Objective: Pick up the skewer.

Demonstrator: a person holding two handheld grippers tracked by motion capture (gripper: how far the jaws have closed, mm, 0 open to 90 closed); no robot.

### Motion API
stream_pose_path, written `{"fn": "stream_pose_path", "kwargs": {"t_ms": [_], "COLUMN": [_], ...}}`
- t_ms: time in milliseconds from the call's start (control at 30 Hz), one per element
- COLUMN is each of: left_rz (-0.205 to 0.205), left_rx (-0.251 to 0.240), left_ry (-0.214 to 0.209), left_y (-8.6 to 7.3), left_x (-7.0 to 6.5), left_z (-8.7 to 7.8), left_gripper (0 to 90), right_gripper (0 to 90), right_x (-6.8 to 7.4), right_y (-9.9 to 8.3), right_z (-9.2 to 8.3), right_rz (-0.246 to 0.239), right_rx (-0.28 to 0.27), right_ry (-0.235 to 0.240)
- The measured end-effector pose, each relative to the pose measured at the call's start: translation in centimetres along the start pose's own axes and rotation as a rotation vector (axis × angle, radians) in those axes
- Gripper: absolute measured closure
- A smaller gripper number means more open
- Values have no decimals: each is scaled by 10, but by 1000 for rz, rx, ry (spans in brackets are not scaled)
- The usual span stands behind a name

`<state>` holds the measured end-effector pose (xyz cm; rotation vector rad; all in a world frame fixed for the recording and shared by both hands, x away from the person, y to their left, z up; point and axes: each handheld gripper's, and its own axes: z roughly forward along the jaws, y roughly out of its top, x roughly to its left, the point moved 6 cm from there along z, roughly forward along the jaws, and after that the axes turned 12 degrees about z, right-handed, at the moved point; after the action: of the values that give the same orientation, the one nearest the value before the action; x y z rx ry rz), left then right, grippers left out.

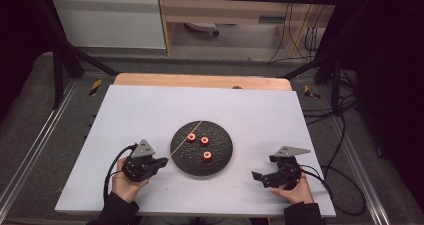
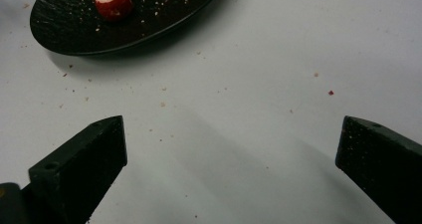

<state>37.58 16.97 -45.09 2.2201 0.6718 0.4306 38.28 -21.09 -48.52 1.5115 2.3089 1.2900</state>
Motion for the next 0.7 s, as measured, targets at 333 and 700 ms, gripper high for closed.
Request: {"fn": "stream_pose_path", "kwargs": {"t_ms": [333, 700], "left_rz": [-8, -21], "left_rx": [-45, -86], "left_ry": [1, 7], "left_y": [-11, -24], "left_x": [3, 4], "left_z": [-10, -16], "left_gripper": [877, 877], "right_gripper": [11, 11], "right_x": [17, 40], "right_y": [13, 34], "right_z": [5, 20], "right_rz": [-38, -92], "right_rx": [29, 49], "right_ry": [-9, -1]}}
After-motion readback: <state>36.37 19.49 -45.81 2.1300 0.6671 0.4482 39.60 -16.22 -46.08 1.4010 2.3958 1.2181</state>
